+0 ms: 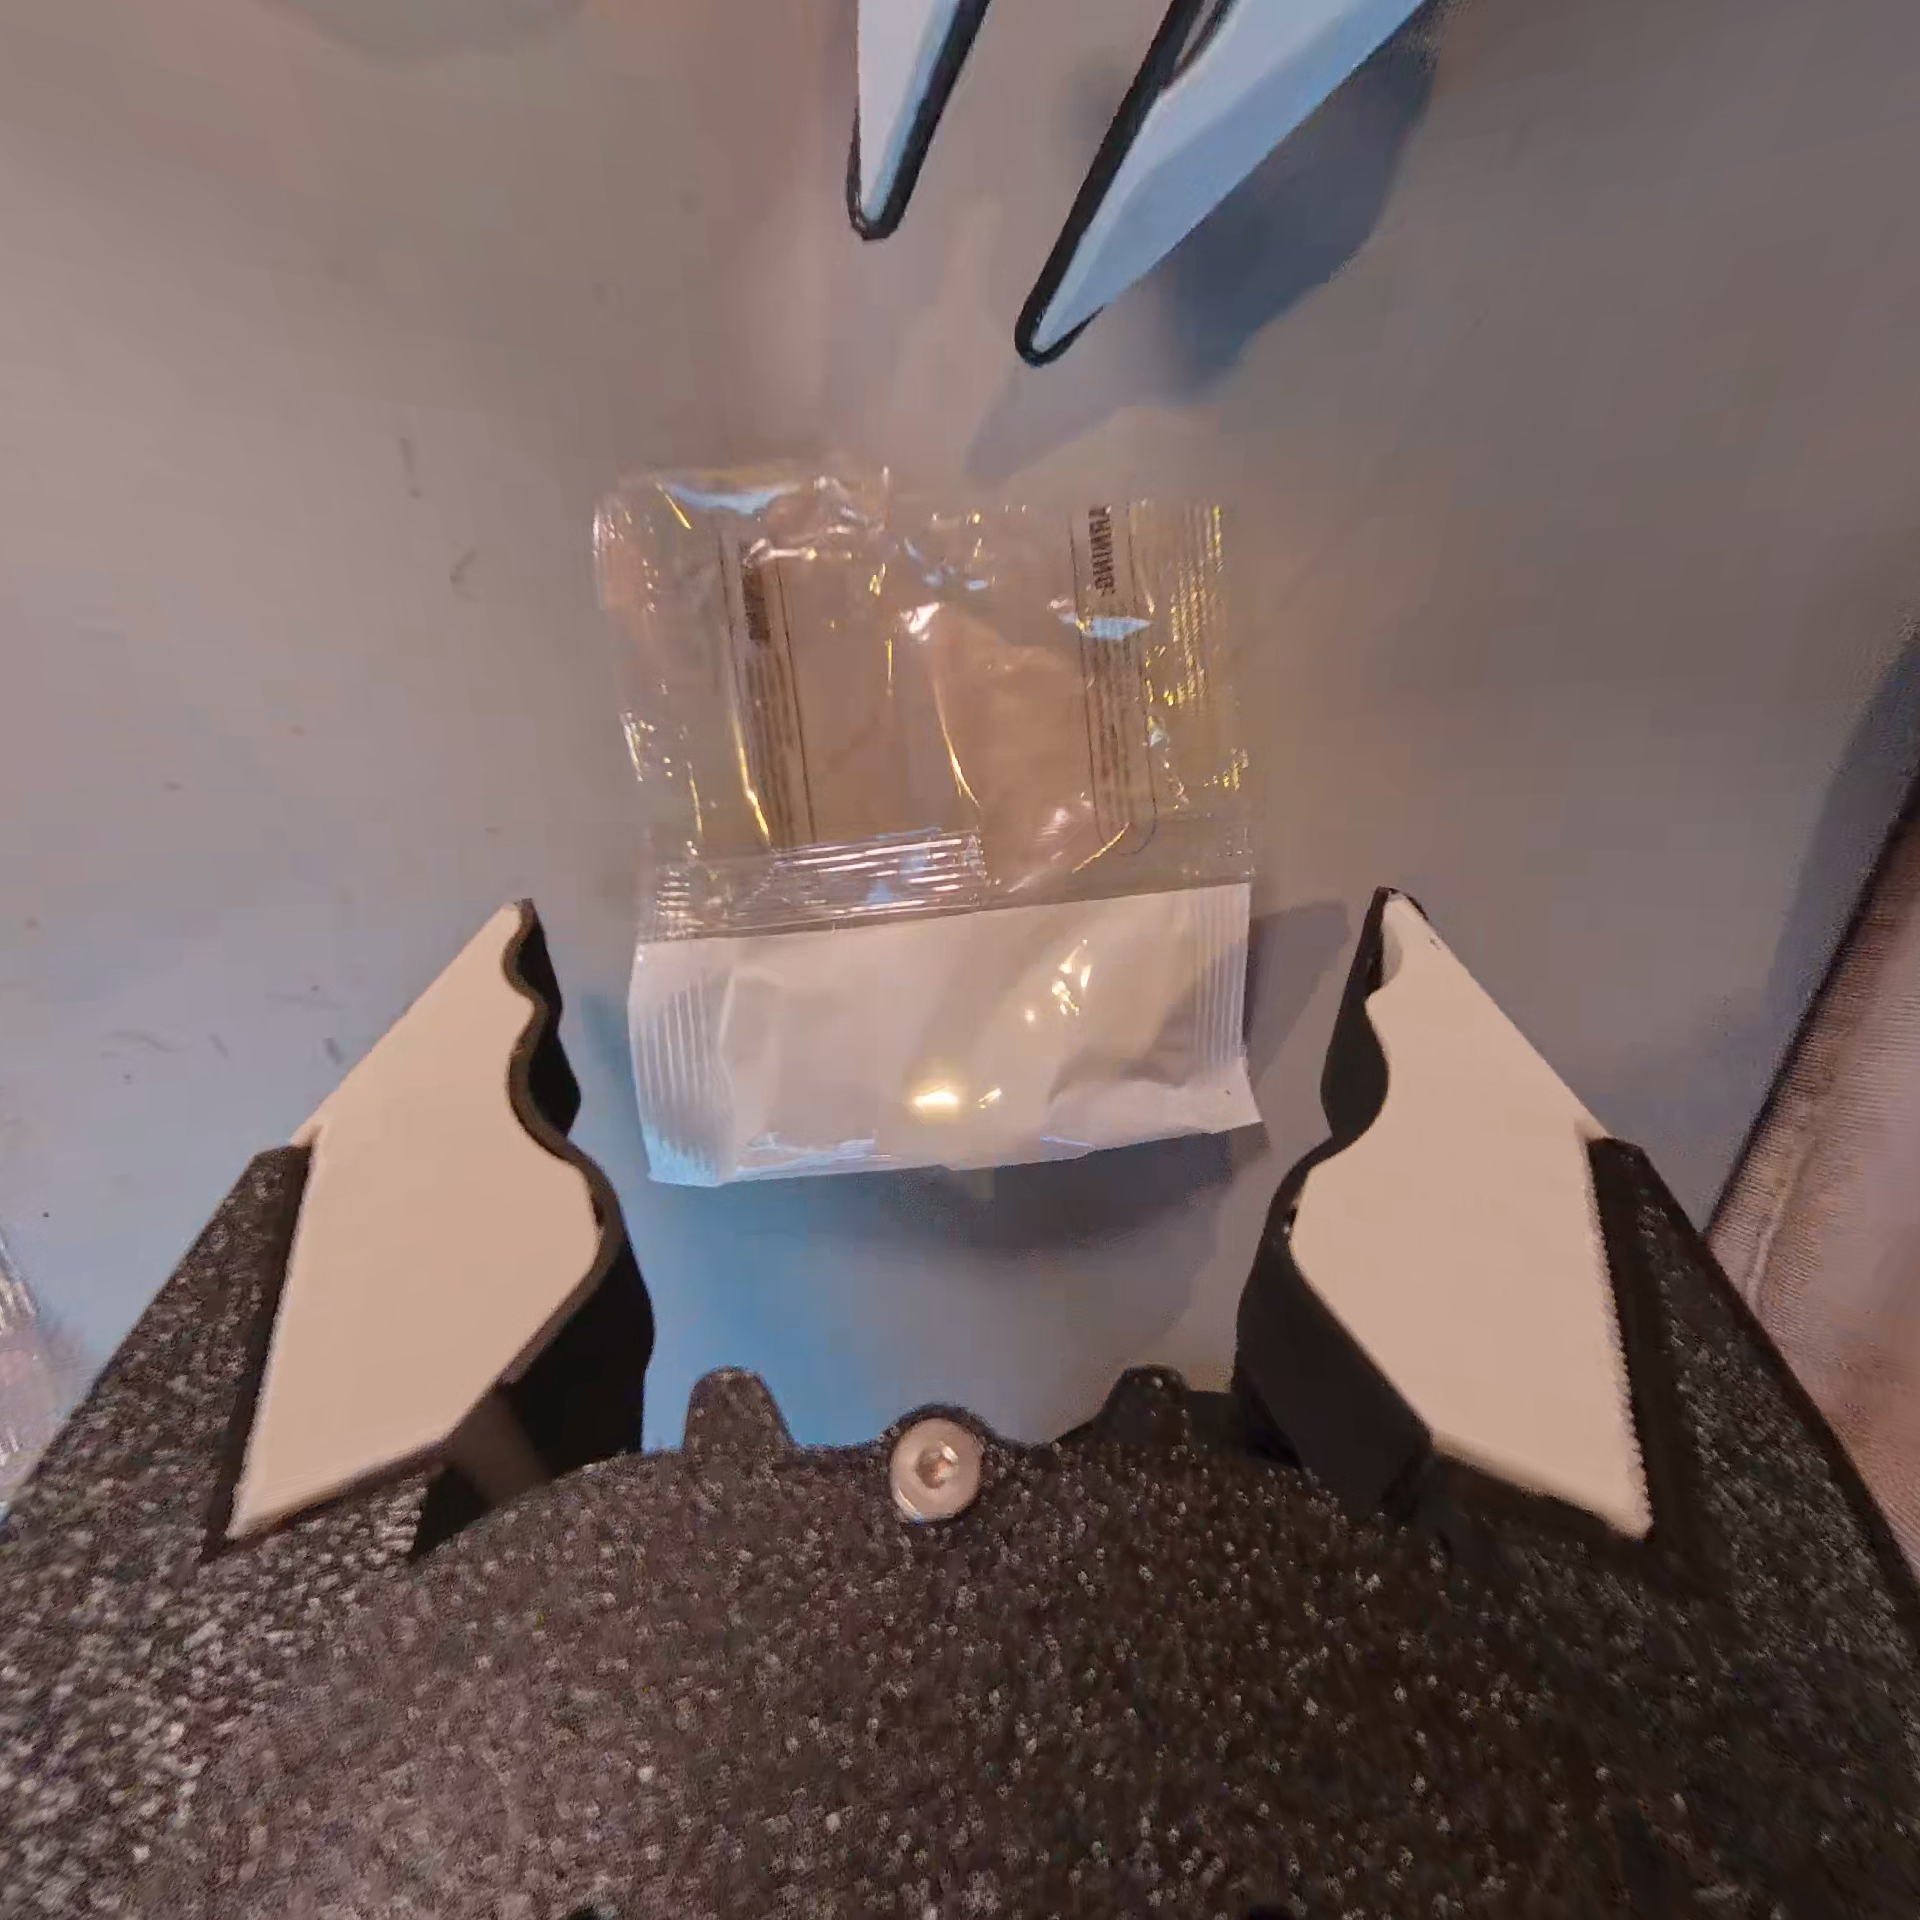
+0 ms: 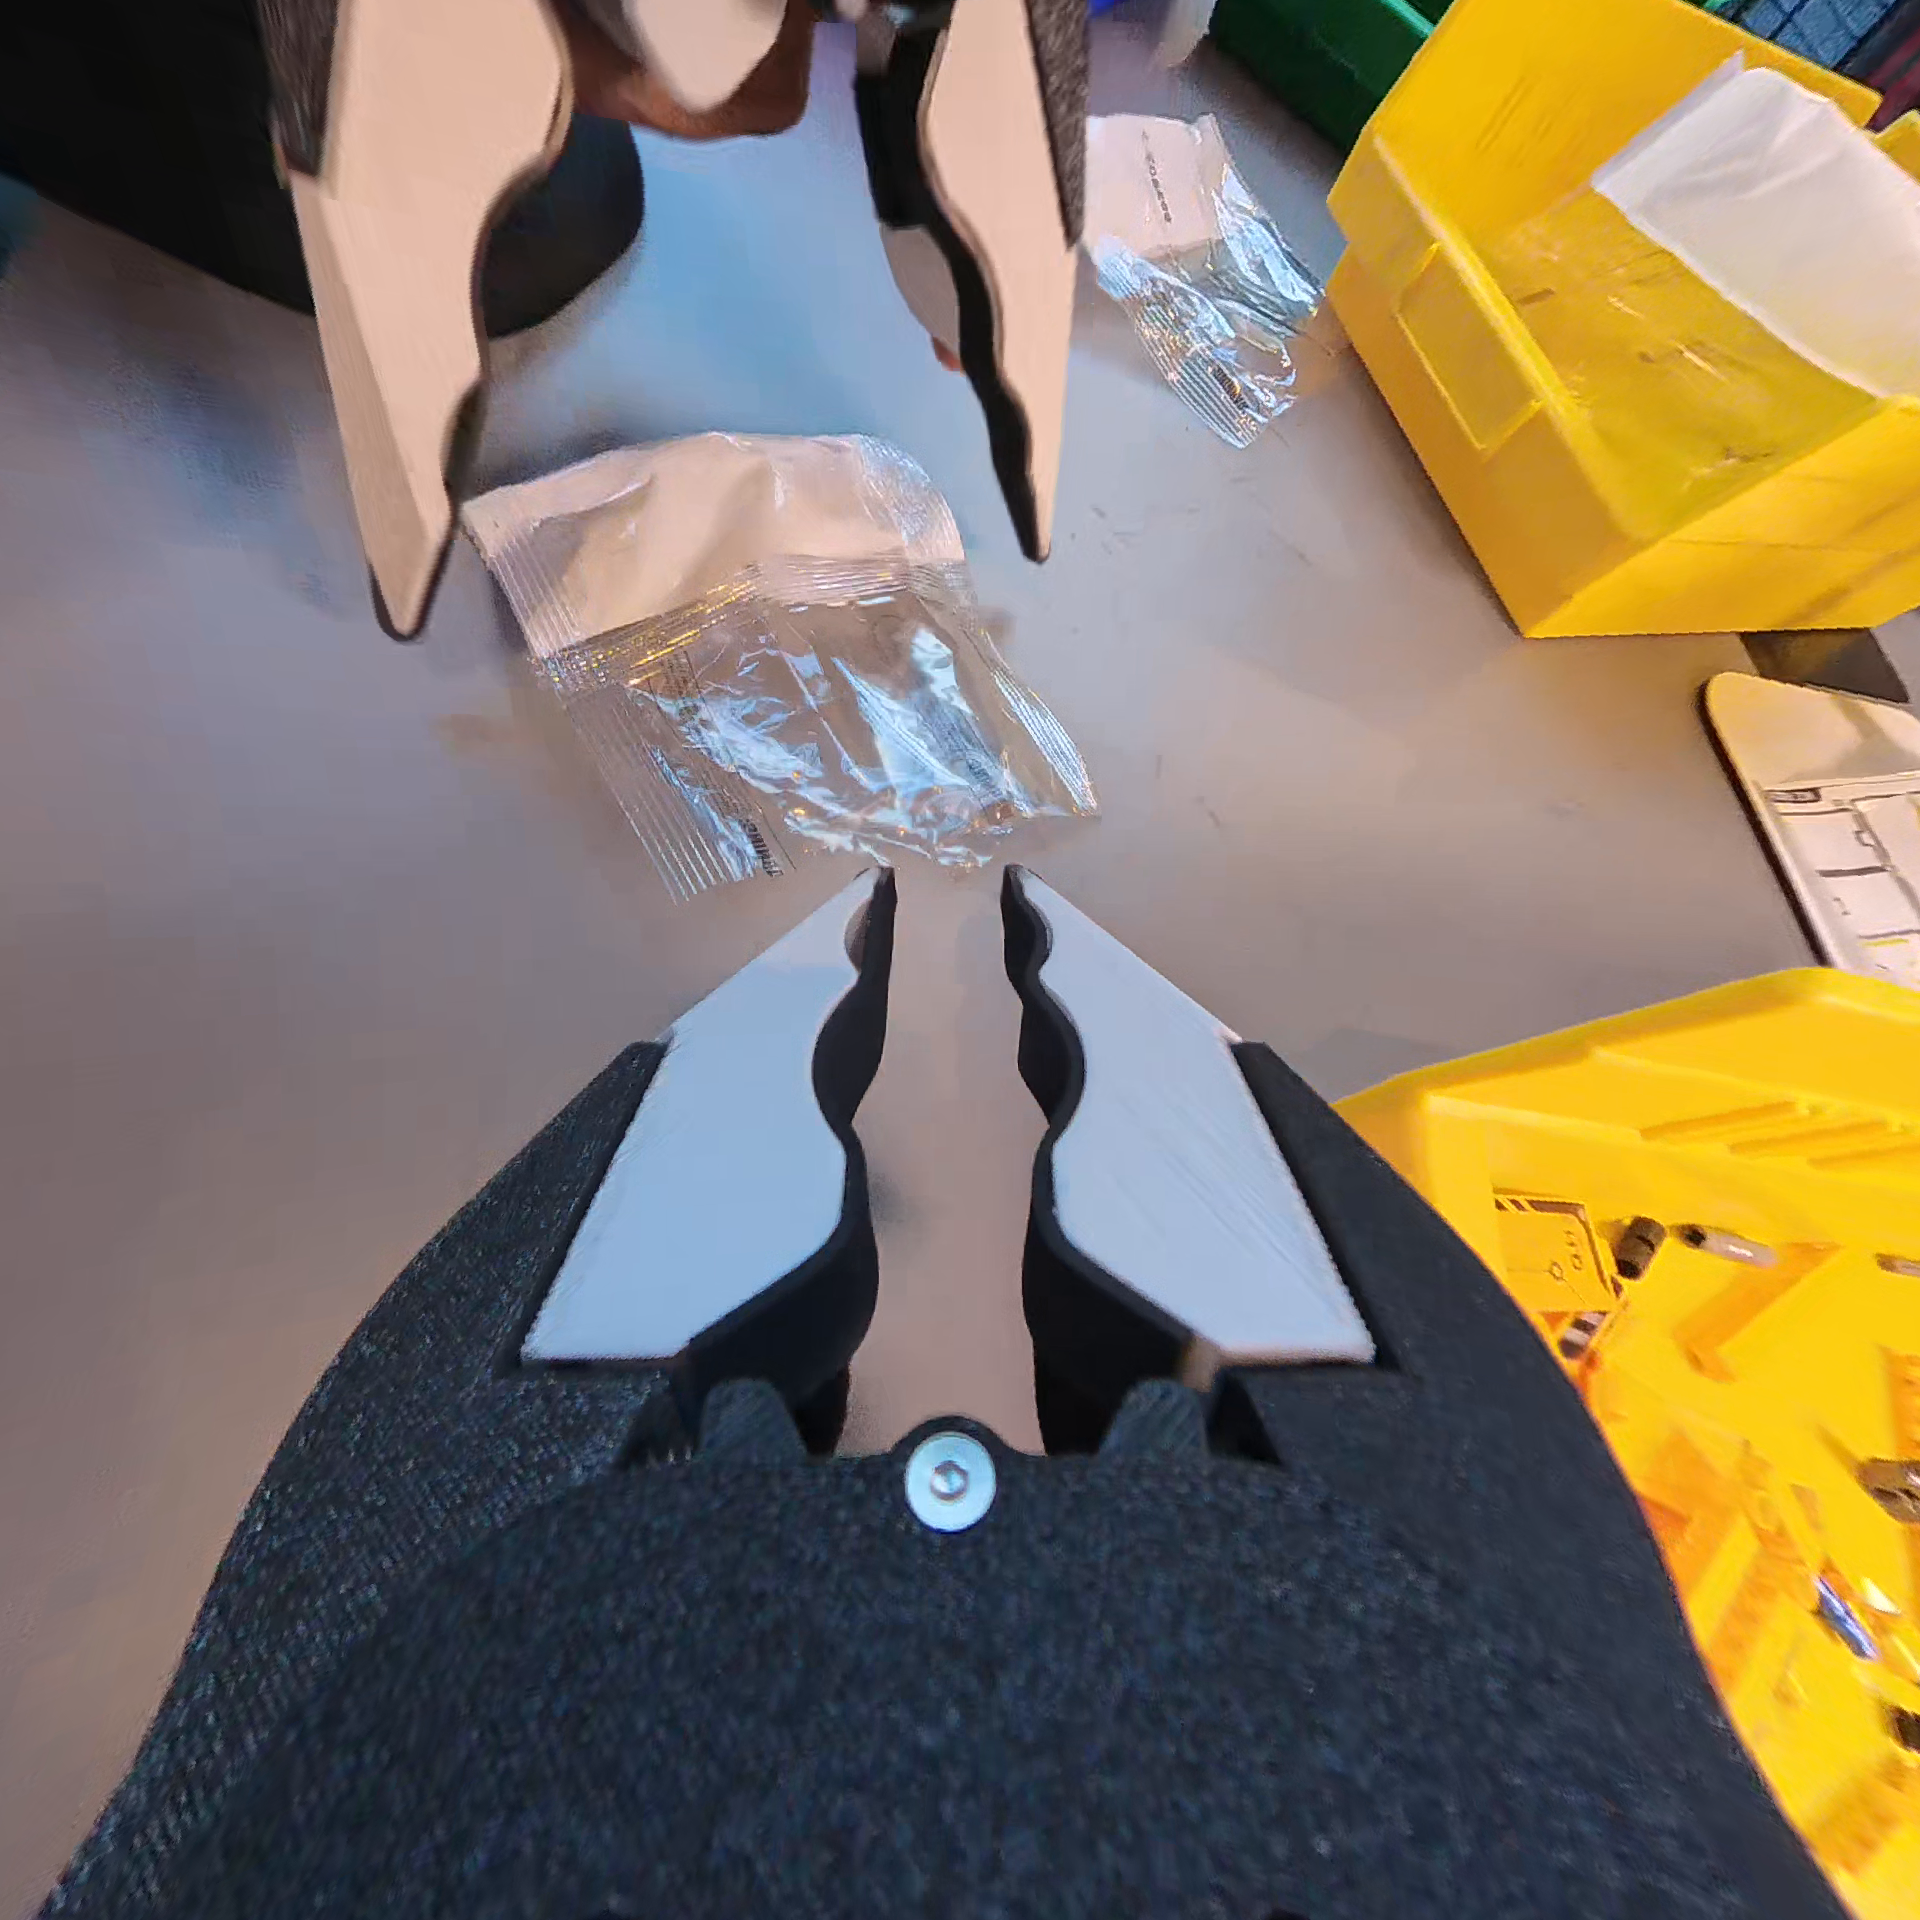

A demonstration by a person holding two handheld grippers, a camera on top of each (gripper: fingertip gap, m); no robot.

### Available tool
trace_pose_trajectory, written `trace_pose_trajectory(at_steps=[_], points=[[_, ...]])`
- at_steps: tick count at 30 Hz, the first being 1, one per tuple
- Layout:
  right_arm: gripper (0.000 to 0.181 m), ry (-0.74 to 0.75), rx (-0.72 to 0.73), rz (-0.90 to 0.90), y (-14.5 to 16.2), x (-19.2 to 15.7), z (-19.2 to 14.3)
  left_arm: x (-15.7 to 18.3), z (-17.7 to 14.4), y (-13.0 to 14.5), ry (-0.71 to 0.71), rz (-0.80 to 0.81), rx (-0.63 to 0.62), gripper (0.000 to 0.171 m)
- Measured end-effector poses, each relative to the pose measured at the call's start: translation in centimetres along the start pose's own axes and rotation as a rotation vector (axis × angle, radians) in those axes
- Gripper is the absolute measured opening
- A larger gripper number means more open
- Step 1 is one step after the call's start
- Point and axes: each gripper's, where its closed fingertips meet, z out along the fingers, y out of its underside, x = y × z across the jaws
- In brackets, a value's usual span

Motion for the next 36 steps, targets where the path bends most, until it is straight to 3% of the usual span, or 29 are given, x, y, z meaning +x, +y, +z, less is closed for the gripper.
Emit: trace_pose_trajectory(at_steps=[2, 4, 5, 7, 13, 20, 25, 32, 36], points=[[0.020, -0.015, 0.002, 0.005, 0.1, 0.0, 0.5, 0.1, 0.5, -0.1, -0.009, -0.016, 0.028, 0.124], [0.020, -0.034, 0.014, 0.022, 0.0, 0.0, 0.7, 0.0, 0.0, -0.4, 0.002, -0.001, 0.070, 0.089], [0.020, -0.047, 0.031, 0.043, -0.1, -0.1, 0.6, -0.1, -0.2, -0.8, 0.003, 0.018, 0.102, 0.061], [0.020, -0.082, 0.091, 0.090, -0.7, -0.4, 0.0, -0.3, -0.4, -1.2, 0.024, 0.032, 0.160, 0.048], [0.020, -0.126, 0.313, 0.285, -3.3, 0.8, -3.0, -0.1, -0.4, -2.3, 0.114, 0.081, 0.254, 0.054], [0.016, -0.188, 0.431, 0.415, -4.0, 1.9, -5.0, 0.5, -1.7, -5.7, 0.233, 0.191, 0.411, 0.054], [0.009, -0.209, 0.543, 0.455, -4.8, 2.7, -7.0, 0.7, -2.9, -7.6, 0.369, 0.141, 0.570, 0.054], [0.000, -0.200, 0.545, 0.435, -5.2, 2.5, -6.5, 1.6, -2.7, -7.5, 0.417, 0.135, 0.609, 0.061], [0.000, -0.103, 0.423, 0.373, -4.1, 2.7, -4.6, 2.1, -2.6, -7.7, 0.433, 0.143, 0.601, 0.064]])
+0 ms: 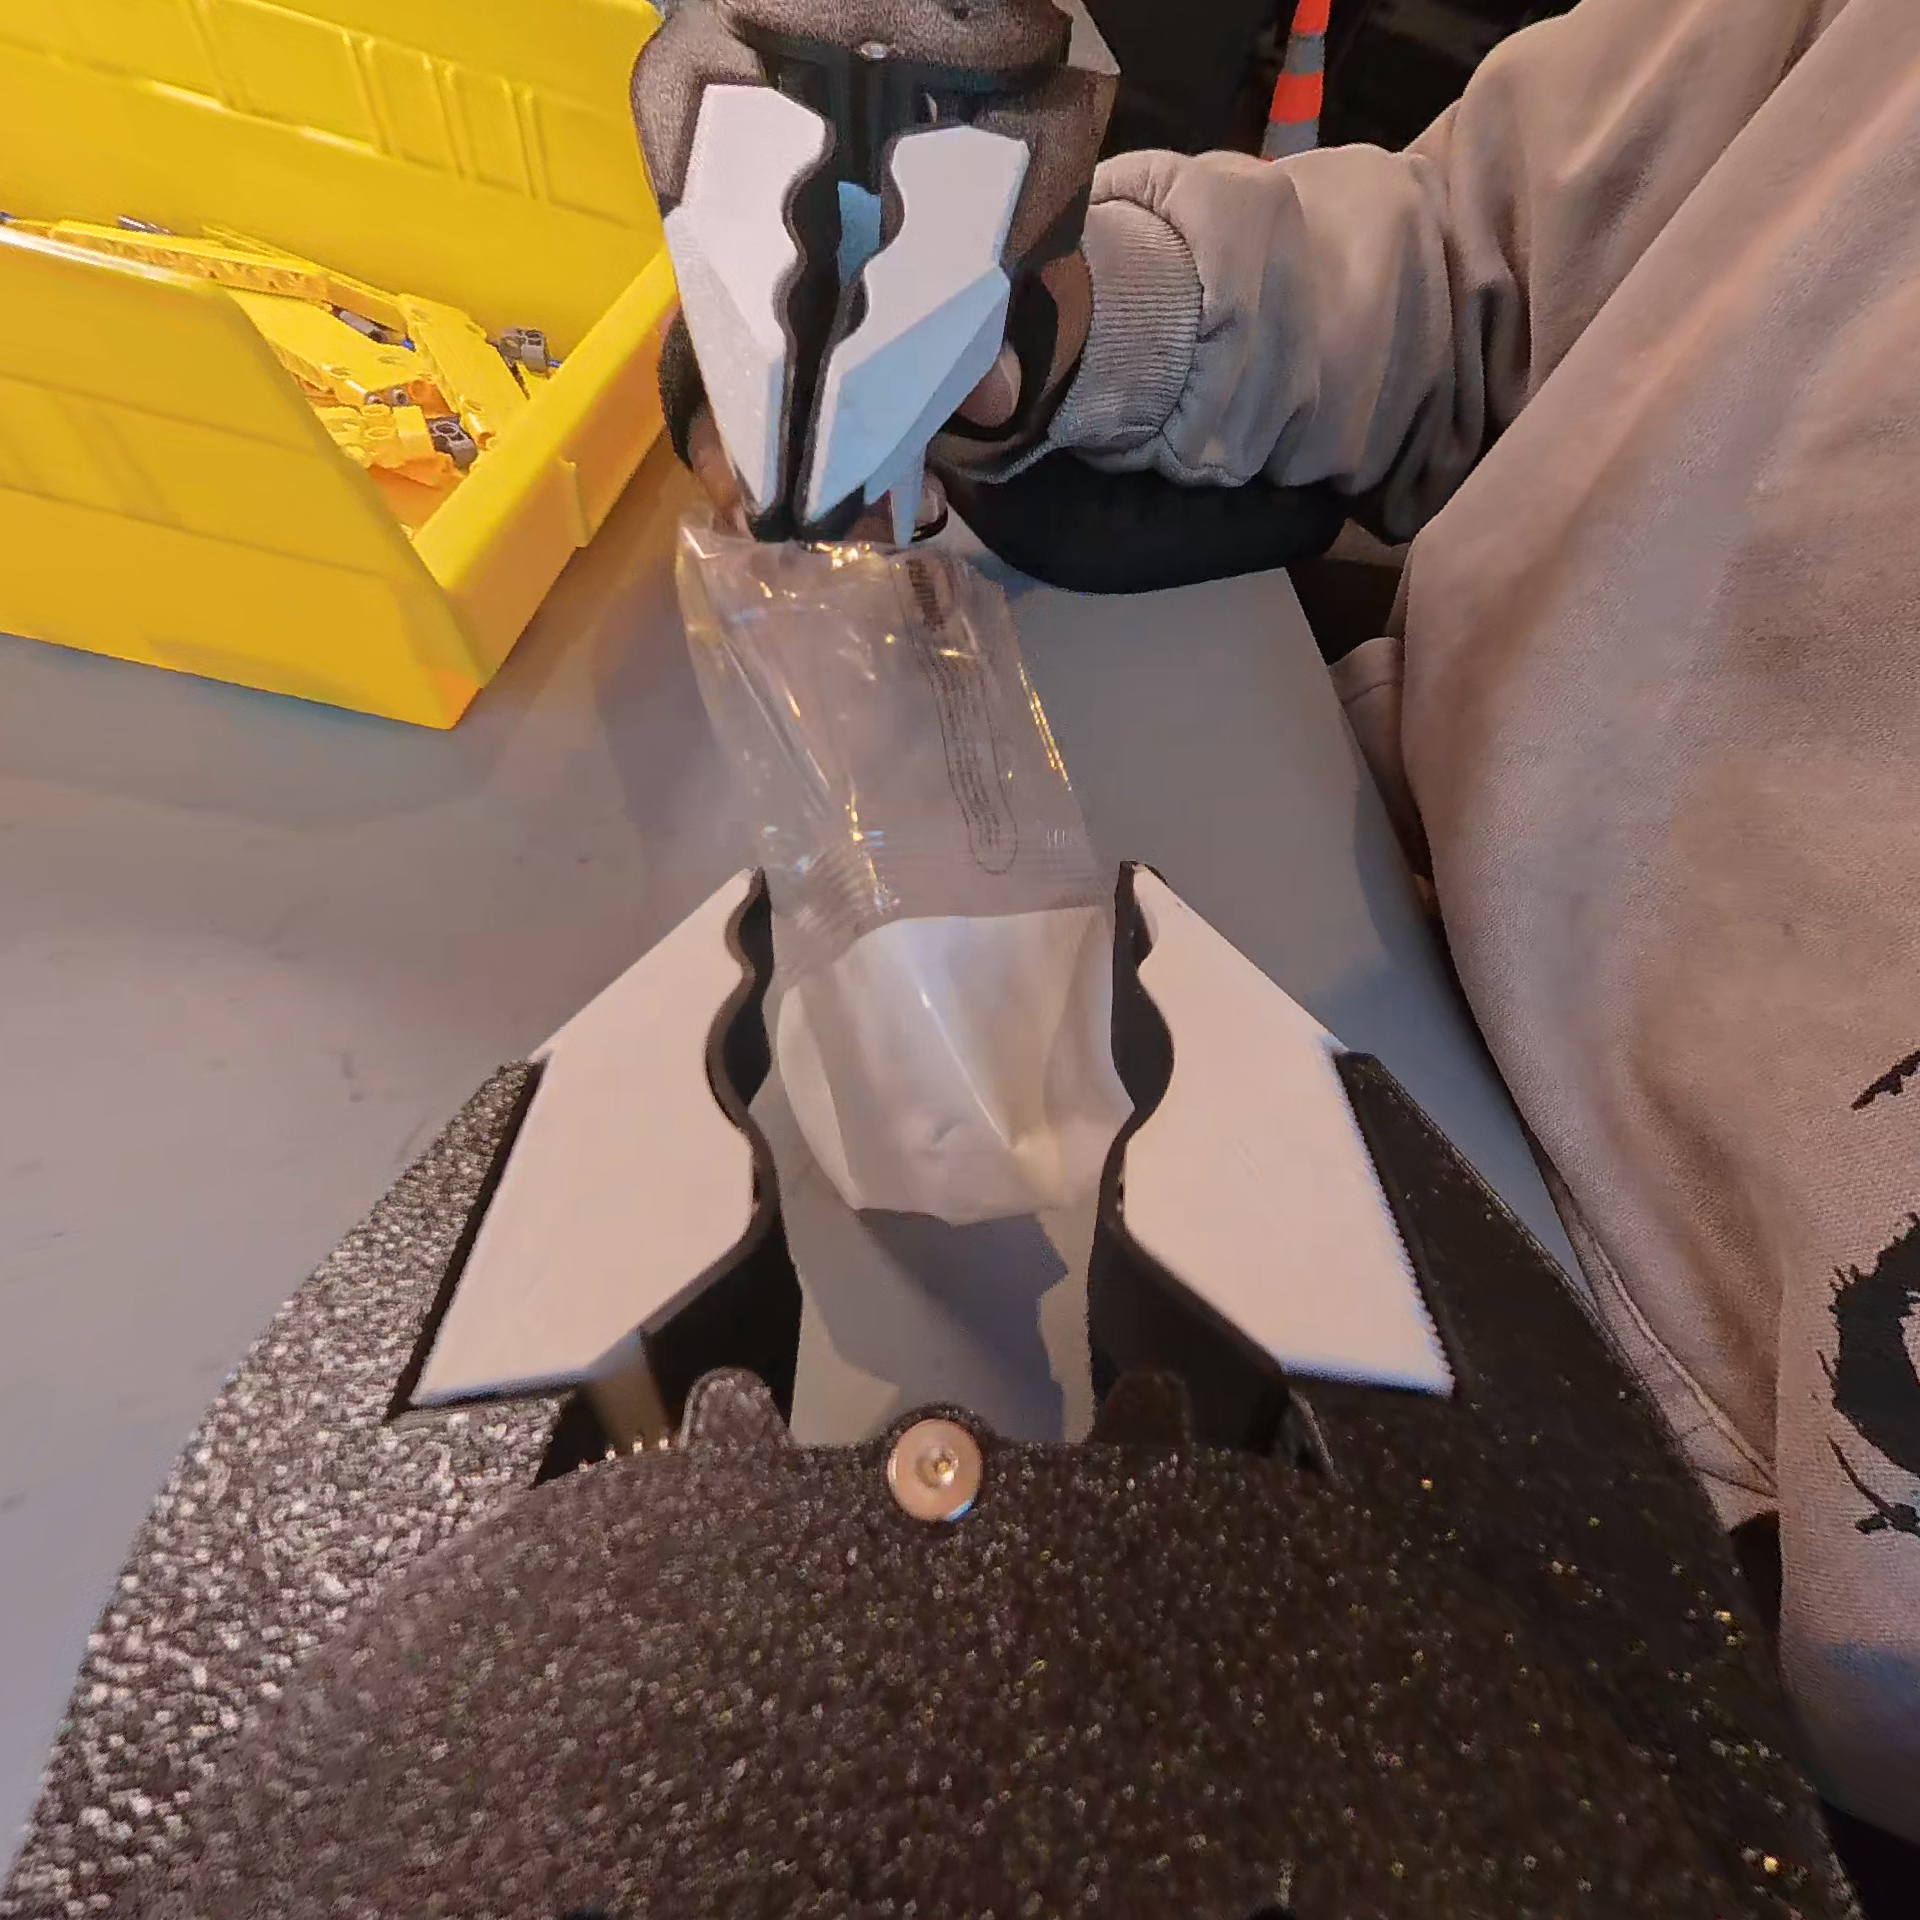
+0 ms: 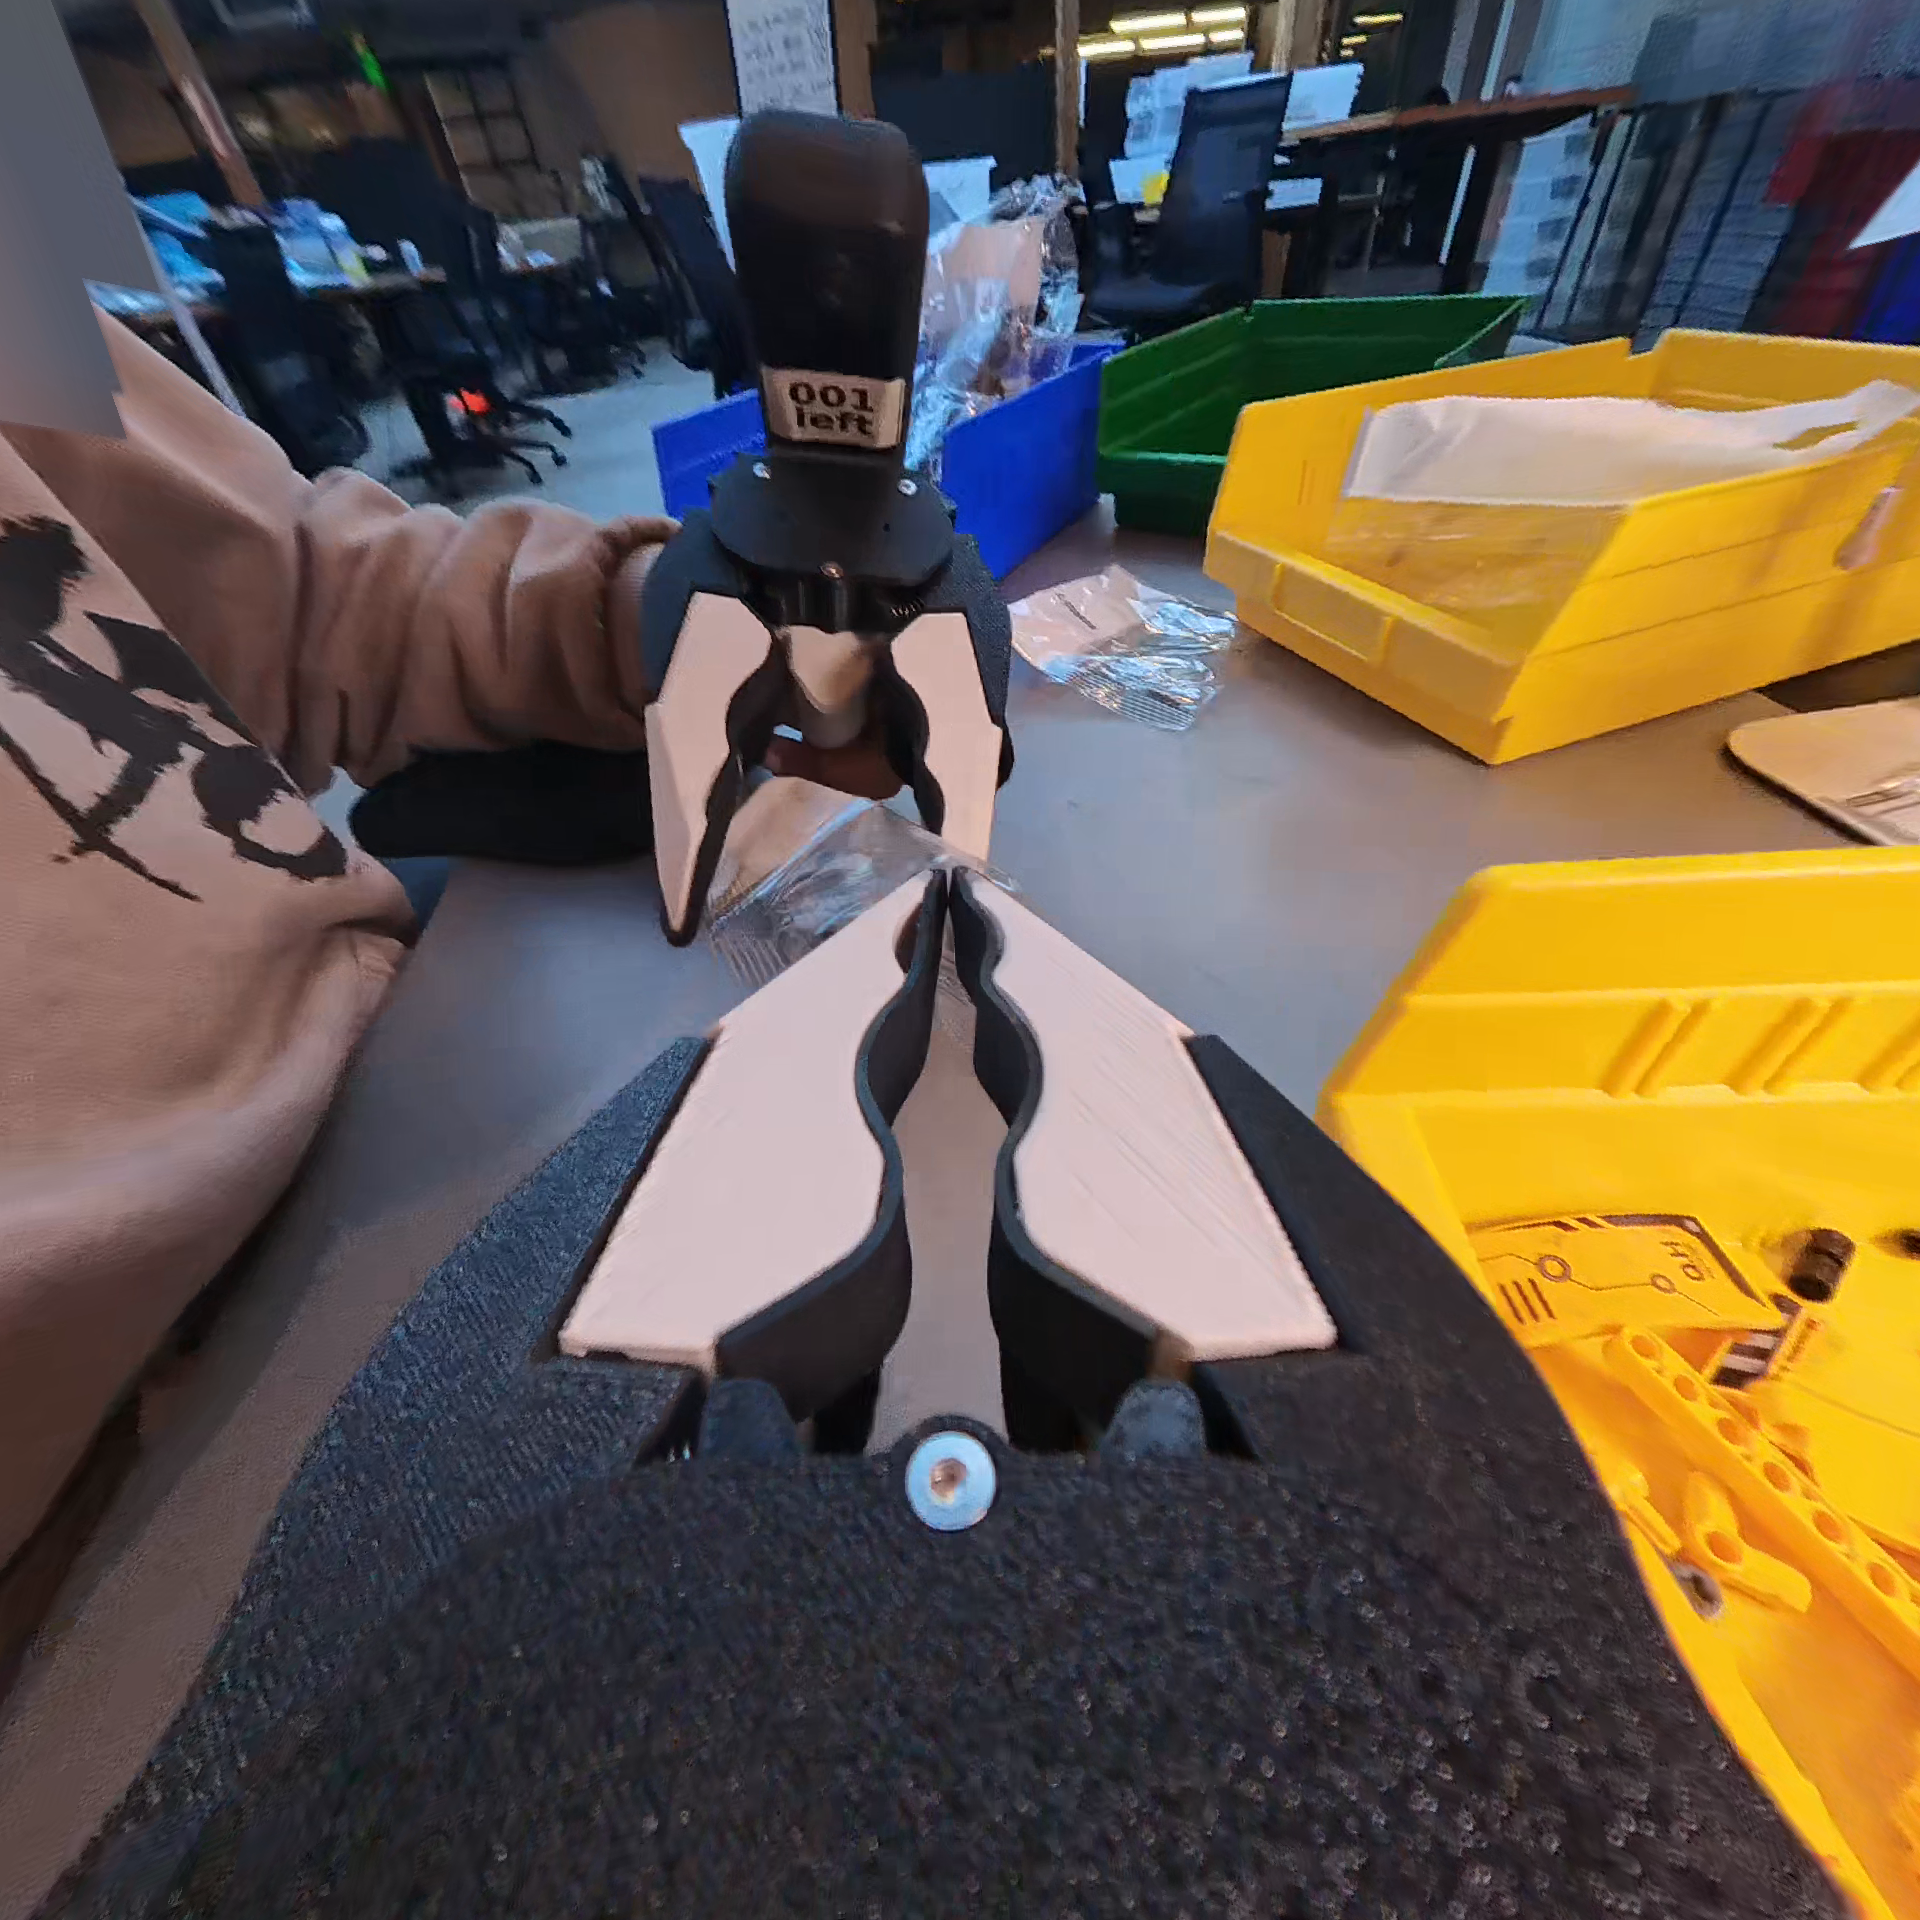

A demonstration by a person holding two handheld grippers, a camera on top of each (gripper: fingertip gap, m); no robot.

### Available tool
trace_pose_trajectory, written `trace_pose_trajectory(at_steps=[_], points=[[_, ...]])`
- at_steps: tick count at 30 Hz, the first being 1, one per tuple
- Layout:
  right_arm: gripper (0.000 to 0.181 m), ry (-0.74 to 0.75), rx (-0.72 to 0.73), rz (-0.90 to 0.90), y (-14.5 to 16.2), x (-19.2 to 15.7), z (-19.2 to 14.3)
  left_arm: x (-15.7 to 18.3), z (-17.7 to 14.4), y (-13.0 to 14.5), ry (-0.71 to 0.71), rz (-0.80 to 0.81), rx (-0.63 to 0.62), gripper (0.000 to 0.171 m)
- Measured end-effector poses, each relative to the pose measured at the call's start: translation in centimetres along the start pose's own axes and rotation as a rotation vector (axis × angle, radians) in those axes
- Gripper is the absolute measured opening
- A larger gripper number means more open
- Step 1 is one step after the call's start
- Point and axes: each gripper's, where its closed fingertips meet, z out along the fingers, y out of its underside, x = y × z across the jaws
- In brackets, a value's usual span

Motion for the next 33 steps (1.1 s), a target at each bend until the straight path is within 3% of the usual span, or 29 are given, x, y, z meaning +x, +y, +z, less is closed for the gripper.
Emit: trace_pose_trajectory(at_steps=[5, 10, 15, 19, 25, 27, 29, 33], points=[[0.003, -0.090, -0.062, -0.092, 0.9, -1.7, 0.0, -0.4, -0.3, -0.1, -0.013, -0.028, 0.016, 0.061], [0.019, -0.190, -0.092, -0.091, 1.7, -3.2, -0.3, 0.0, -0.7, -0.4, 0.025, -0.057, 0.051, 0.046], [0.023, -0.154, -0.105, -0.085, 1.4, -2.0, -1.4, -0.7, -0.8, -0.1, -0.047, -0.057, 0.022, 0.048], [0.021, -0.089, -0.257, -0.071, 4.0, -0.3, -2.2, -0.8, -0.2, 0.3, -0.100, -0.055, -0.039, 0.051], [0.018, -0.161, -0.468, -0.025, 8.1, -1.1, -2.8, 0.5, 2.2, 0.8, -0.113, -0.023, -0.186, 0.050], [0.018, -0.183, -0.490, -0.022, 8.6, -1.6, -2.7, 0.4, 2.9, 1.5, -0.125, 0.001, -0.257, 0.039], [0.018, -0.196, -0.492, -0.020, 8.7, -1.8, -2.6, 0.2, 3.2, 2.3, -0.135, 0.040, -0.313, 0.002], [0.018, -0.202, -0.449, -0.013, 7.9, -2.0, -2.7, 0.1, 2.9, 2.0, -0.122, 0.027, -0.274, 0.000]])
